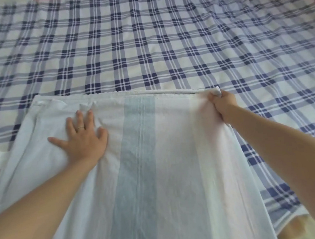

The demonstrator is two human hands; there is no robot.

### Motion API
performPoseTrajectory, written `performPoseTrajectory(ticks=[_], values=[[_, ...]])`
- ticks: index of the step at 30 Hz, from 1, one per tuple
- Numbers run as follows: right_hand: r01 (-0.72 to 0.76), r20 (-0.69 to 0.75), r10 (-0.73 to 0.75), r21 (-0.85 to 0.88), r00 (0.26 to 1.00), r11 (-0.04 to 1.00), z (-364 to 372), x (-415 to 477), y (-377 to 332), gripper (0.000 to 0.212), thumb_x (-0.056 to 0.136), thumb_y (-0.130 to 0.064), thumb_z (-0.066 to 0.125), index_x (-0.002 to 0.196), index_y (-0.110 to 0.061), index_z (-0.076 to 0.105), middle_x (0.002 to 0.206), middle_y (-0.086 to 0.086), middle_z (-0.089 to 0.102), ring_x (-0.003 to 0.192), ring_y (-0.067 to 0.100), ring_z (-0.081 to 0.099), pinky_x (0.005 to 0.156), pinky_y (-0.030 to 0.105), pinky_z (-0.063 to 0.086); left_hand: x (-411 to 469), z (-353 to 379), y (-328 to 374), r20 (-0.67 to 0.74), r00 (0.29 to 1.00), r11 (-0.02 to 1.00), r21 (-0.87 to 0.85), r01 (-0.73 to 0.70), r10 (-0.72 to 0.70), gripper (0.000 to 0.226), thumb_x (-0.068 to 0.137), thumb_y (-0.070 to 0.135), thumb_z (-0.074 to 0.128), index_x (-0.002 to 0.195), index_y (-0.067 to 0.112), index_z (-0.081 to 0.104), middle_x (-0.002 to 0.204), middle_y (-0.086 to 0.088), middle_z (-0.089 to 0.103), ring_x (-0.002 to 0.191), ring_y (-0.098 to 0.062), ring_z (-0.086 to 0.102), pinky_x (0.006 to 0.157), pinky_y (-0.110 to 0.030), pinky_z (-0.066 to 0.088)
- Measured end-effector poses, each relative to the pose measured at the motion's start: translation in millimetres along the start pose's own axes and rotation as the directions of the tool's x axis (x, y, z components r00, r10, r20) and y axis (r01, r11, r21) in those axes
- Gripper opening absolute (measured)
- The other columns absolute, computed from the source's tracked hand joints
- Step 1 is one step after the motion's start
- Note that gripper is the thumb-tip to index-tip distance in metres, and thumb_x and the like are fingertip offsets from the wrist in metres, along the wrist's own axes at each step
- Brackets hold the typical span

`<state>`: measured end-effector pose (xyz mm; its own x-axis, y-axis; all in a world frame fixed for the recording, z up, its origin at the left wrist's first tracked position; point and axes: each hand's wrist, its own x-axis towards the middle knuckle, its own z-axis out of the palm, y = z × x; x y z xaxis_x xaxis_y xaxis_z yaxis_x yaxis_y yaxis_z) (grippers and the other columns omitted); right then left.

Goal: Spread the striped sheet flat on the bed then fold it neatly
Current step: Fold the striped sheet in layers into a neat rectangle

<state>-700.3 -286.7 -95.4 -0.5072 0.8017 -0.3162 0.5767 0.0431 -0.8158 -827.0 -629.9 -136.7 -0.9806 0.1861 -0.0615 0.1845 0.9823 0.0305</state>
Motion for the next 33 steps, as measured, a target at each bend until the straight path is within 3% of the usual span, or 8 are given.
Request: performPoseTrajectory(ticks=[6, 10, 15, 18, 22, 25, 29, 33], values=[[0.002, -0.043, 0.005, 0.167, 0.999, 0.986, 6.3, 7.7, 17.4, 0.026, 0.091, -0.027, 0.064, 0.114, -0.015, 0.064, 0.097, -0.002, 0.061, 0.09, 0.014, 0.056, 0.079, 0.025, 0.043, 39.4, -6.1, 0.2, -0.15, 0.959, 0.963, -0.086, -0.256, 0.241, 0.07, 0.086, 0.02, 0.049, 0.15, 0.024, 0.021, 0.159, 0.004, 0.011, 0.146, -0.014, 0.006, 0.106, -0.067, -0.006], [-0.013, 0.047, 0.004, 0.19, 0.999, 0.982, -1.9, 19.6, 17.8, 0.025, 0.086, -0.028, 0.07, 0.109, -0.019, 0.066, 0.09, -0.007, 0.065, 0.082, 0.008, 0.061, 0.08, 0.024, 0.051, 74.2, -35.1, 26.2, -0.091, 0.827, 0.823, -0.084, -0.561, 0.554, 0.066, 0.068, -0.003, 0.062, 0.129, 0.019, 0.052, 0.136, -0.005, 0.05, 0.13, -0.023, 0.041, 0.109, -0.043, 0.012], [0.011, 0.077, -0.033, 0.272, 0.997, 0.962, -11.6, 23.2, 23.7, 0.009, 0.084, -0.021, 0.072, 0.092, -0.017, 0.069, 0.079, -0.008, 0.066, 0.062, 0.0, 0.063, 0.058, 0.012, 0.052, 82.3, -52.4, 49.3, 0.232, 0.784, 0.817, -0.123, -0.563, 0.576, 0.035, 0.074, 0.022, 0.067, 0.107, 0.014, 0.058, 0.113, -0.004, 0.056, 0.101, -0.024, 0.051, 0.091, -0.039, 0.041], [0.016, 0.089, -0.045, 0.306, 0.995, 0.952, -12.0, 25.1, 25.7, 0.007, 0.083, -0.02, 0.074, 0.081, -0.023, 0.068, 0.077, -0.01, 0.067, 0.054, -0.007, 0.062, 0.054, 0.011, 0.049, 80.0, -63.6, 51.2, 0.373, 0.771, 0.85, -0.109, -0.516, 0.516, 0.047, 0.063, 0.039, 0.058, 0.103, 0.014, 0.062, 0.108, 0.0, 0.058, 0.097, -0.023, 0.056, 0.085, -0.039, 0.047], [-0.009, 0.128, -0.032, 0.301, 0.991, 0.954, -15.4, 25.8, 22.9, 0.006, 0.081, -0.024, 0.075, 0.081, -0.024, 0.069, 0.072, -0.013, 0.068, 0.057, -0.004, 0.063, 0.056, 0.014, 0.051, 62.8, -55.8, 47.3, 0.257, 0.857, 0.895, -0.129, -0.427, 0.446, 0.019, 0.082, 0.03, 0.064, 0.097, 0.019, 0.062, 0.098, -0.004, 0.064, 0.092, -0.027, 0.059, 0.071, -0.033, 0.043], [-0.045, 0.169, -0.004, 0.287, 0.986, 0.957, -20.9, 23.5, 20.6, 0.014, 0.081, -0.028, 0.075, 0.091, -0.019, 0.071, 0.081, -0.008, 0.069, 0.067, 0.004, 0.065, 0.062, 0.019, 0.054, 46.4, -50.5, 46.9, 0.093, 0.926, 0.915, -0.218, -0.34, 0.367, 0.031, 0.09, 0.042, 0.057, 0.096, 0.011, 0.058, 0.092, -0.008, 0.061, 0.09, -0.031, 0.058, 0.069, -0.035, 0.039], [-0.064, 0.174, 0.016, 0.277, 0.985, 0.959, -23.7, 25.5, 16.4, 0.021, 0.082, -0.031, 0.074, 0.097, -0.016, 0.07, 0.083, -0.006, 0.068, 0.072, 0.008, 0.063, 0.063, 0.02, 0.054, 67.7, -76.6, 56.3, -0.052, 0.917, 0.882, -0.255, -0.395, 0.396, 0.034, 0.095, 0.035, 0.052, 0.098, 0.001, 0.051, 0.087, -0.02, 0.059, 0.085, -0.037, 0.056, 0.071, -0.042, 0.04], [-0.088, 0.146, 0.049, 0.274, 0.988, 0.958, -21.1, 30.6, 16.8, 0.034, 0.078, -0.034, 0.077, 0.098, -0.008, 0.071, 0.089, 0.0, 0.071, 0.081, 0.016, 0.065, 0.079, 0.033, 0.055, 93.9, -70.0, 65.7, 0.023, 0.913, 0.898, -0.191, -0.397, 0.408, 0.035, 0.091, 0.04, 0.058, 0.096, 0.006, 0.049, 0.089, -0.018, 0.059, 0.089, -0.039, 0.056, 0.071, -0.04, 0.037]])
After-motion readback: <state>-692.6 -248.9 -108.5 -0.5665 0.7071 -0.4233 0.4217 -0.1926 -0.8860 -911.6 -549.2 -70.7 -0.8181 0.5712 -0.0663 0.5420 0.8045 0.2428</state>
